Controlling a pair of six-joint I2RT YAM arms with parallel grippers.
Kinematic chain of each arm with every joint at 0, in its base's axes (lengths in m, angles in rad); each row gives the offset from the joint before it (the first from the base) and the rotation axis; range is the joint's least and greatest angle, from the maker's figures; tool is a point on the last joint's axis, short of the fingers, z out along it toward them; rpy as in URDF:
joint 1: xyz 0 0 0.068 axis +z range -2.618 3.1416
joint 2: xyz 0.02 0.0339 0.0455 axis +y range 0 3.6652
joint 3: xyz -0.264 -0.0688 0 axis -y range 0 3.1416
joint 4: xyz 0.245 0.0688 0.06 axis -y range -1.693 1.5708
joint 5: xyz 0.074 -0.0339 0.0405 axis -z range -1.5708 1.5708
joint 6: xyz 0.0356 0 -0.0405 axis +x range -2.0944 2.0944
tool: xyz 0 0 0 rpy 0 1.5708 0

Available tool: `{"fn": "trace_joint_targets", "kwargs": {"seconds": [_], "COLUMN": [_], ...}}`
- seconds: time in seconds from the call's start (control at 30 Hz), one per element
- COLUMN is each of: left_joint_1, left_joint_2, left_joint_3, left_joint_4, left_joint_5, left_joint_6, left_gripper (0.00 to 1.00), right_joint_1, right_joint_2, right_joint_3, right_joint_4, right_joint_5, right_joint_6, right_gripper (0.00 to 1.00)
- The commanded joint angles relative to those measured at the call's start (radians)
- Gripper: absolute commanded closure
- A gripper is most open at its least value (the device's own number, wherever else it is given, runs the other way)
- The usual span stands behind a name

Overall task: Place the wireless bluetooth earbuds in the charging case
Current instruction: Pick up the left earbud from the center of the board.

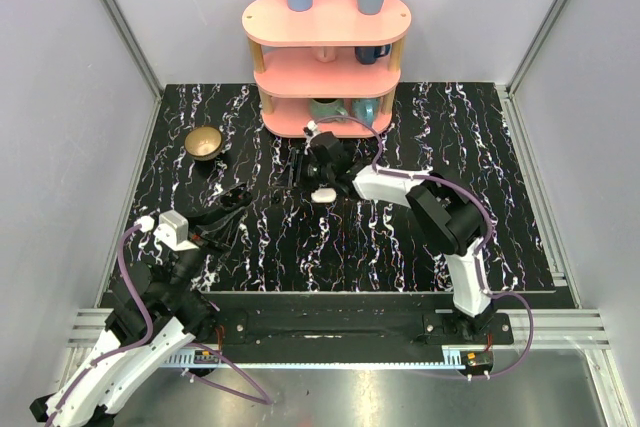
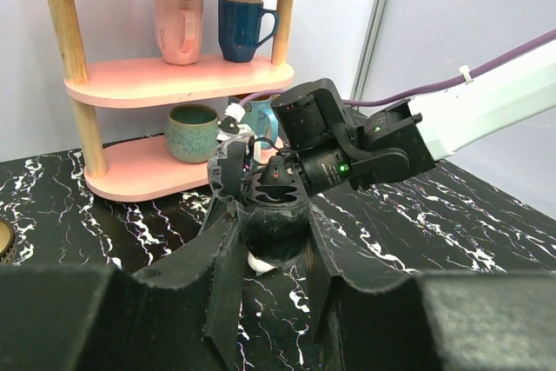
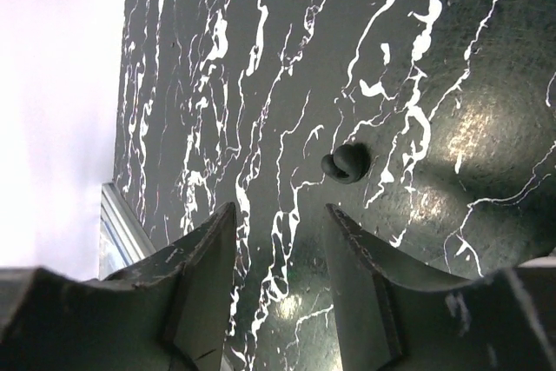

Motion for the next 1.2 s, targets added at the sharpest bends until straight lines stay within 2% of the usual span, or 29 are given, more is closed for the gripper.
{"fn": "trace_joint_targets", "kwargs": {"seconds": [0.0,0.23,1.17], "left_joint_1": [-0.001,-0.001,-0.001], "left_joint_2": [-0.131,-0.129,-0.125], "left_joint_3": [0.022,0.023,0.025], "left_joint_4": [0.024,0.019,0.015], "left_joint_5": [-0.024,-0.026,-0.04], "left_joint_6": [-0.001,-0.002,-0.005], "left_gripper": [1.0,1.0,1.0], "right_joint_1": [0.019,0.038,0.059], "right_joint_2": [0.025,0.071,0.163], "right_joint_3": [0.005,0.071,0.142], "right_joint_4": [0.046,-0.066,-0.102], "right_joint_5": [0.082,0.128,0.133], "right_joint_6": [0.046,-0.001,-0.026], "right_gripper": [0.5,0.52,0.58]}}
